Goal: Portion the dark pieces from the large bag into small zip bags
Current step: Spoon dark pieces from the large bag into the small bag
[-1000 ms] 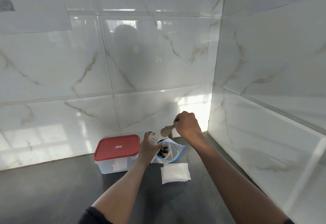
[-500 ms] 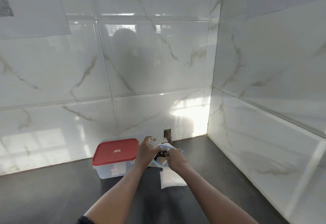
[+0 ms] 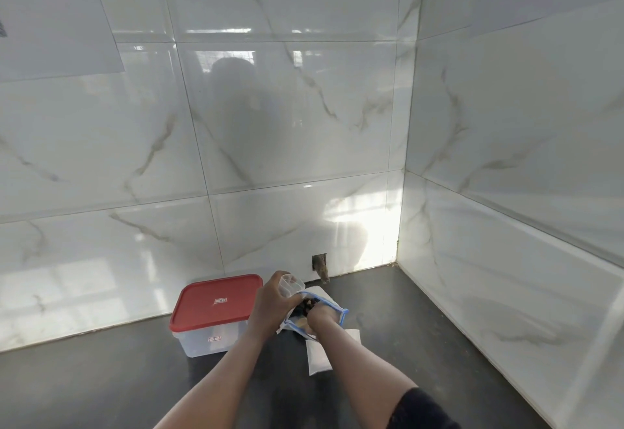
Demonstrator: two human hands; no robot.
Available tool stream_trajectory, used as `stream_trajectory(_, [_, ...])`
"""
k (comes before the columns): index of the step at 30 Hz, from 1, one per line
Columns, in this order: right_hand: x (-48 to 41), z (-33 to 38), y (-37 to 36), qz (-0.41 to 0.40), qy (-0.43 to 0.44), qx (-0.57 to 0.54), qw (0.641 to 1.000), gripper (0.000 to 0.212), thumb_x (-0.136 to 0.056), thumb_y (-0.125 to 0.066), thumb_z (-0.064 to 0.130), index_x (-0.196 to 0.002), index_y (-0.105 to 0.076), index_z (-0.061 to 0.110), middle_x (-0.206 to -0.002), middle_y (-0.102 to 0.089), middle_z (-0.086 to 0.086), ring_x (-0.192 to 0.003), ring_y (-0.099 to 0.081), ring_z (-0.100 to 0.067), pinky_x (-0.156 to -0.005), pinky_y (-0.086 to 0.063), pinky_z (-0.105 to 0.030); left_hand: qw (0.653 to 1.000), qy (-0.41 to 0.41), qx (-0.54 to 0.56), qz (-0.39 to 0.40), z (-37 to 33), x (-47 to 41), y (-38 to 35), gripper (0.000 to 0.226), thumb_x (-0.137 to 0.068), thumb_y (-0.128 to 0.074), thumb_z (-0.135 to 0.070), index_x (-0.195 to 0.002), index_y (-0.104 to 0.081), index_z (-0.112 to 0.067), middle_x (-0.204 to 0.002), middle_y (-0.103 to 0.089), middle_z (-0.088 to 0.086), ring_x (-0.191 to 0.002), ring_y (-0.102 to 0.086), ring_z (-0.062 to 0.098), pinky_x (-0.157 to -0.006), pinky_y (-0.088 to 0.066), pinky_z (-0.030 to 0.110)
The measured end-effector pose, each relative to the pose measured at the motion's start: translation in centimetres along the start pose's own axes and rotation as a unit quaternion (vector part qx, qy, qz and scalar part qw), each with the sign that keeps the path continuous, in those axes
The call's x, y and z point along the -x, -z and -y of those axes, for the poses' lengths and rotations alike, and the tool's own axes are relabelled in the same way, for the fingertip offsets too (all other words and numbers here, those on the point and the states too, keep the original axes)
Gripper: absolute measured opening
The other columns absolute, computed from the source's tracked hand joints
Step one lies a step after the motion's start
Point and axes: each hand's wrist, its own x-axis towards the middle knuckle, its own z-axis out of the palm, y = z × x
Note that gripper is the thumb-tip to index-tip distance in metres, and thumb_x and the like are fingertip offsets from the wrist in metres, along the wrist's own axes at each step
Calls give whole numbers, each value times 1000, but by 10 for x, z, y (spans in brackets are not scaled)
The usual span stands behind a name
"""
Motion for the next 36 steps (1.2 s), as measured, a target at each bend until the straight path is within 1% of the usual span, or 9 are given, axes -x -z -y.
stream_trajectory(6, [-13, 5, -19, 32, -60, -254, 965, 28, -101, -39, 16, -113, -52, -5, -106, -57, -15, -104, -57, -30, -100, -46, -43, 1000, -9, 2, 1, -1, -6, 5, 40, -72, -78, -22, -107, -61, -15, -82, -62, -4, -74, -55, 14, -58, -38, 4])
stream_trajectory(9, [-7, 11, -23, 60, -71, -308, 947, 21, -103, -32, 11, -112, -47, 0, -95, -49, -7, -87, -52, -20, -76, -50, -27, 1000, -18, 1, 3, -2, -8, 6, 41, -71, -80, -24, -106, -61, -15, -82, -61, -6, -73, -55, 11, -59, -38, 3])
stream_trajectory(12, [-13, 12, -26, 27, -66, -342, 937, 36, -104, -29, 16, -131, -45, -1, -107, -48, -10, -97, -48, -21, -82, -43, -31, 1000, -30, -4, 2, -2, -10, 8, 43, -71, -80, -24, -108, -60, -14, -88, -61, -7, -77, -56, 11, -60, -38, 2])
stream_trajectory(15, [-11, 13, -26, 0, -74, -344, 936, 33, -102, -35, 9, -127, -50, -6, -120, -57, -21, -111, -57, -35, -82, -51, -45, 1000, -26, 4, -2, -1, -13, 10, 43, -72, -79, -21, -109, -59, -15, -90, -61, -8, -78, -56, 11, -61, -39, 3])
stream_trajectory(20, [-44, -1, -44, -47, -73, -286, 954, 28, -95, -47, 6, -116, -61, -6, -103, -65, -21, -100, -63, -35, -91, -53, -45, 1000, -25, 14, -2, 7, -13, 11, 43, -70, -82, -23, -107, -61, -17, -89, -65, -9, -76, -58, 6, -61, -38, 1])
stream_trajectory(26, [-15, 13, -25, -22, -76, -308, 948, 19, -96, -45, 2, -109, -59, -4, -110, -62, -23, -87, -52, -27, -67, -50, -34, 999, -28, 13, -9, 10, -13, 8, 46, -70, -82, -26, -108, -60, -15, -91, -65, -8, -78, -60, 9, -62, -40, 0])
stream_trajectory(28, [-18, 11, -24, -26, -75, -303, 950, 22, -97, -44, 2, -111, -58, -8, -96, -61, -21, -86, -58, -30, -77, -54, -40, 1000, -27, 7, -8, 8, -13, 7, 47, -70, -82, -26, -109, -60, -14, -91, -64, -7, -78, -59, 10, -62, -40, 1])
stream_trajectory(31, [-17, 10, -24, -11, -78, -317, 945, 21, -99, -41, 5, -103, -58, -7, -71, -53, -12, -78, -57, -29, -55, -50, -37, 1000, -25, 5, -7, 6, -13, 5, 46, -70, -82, -26, -109, -60, -14, -89, -63, -7, -75, -57, 6, -62, -41, 1])
stream_trajectory(36, [-23, 8, -27, -32, -74, -315, 946, 23, -98, -42, 5, -80, -54, -3, -85, -57, -15, -92, -60, -30, -82, -55, -45, 1000, -21, -4, -13, 4, -12, 1, 42, -74, -79, -22, -110, -59, -14, -92, -64, -5, -79, -57, 11, -60, -38, 1])
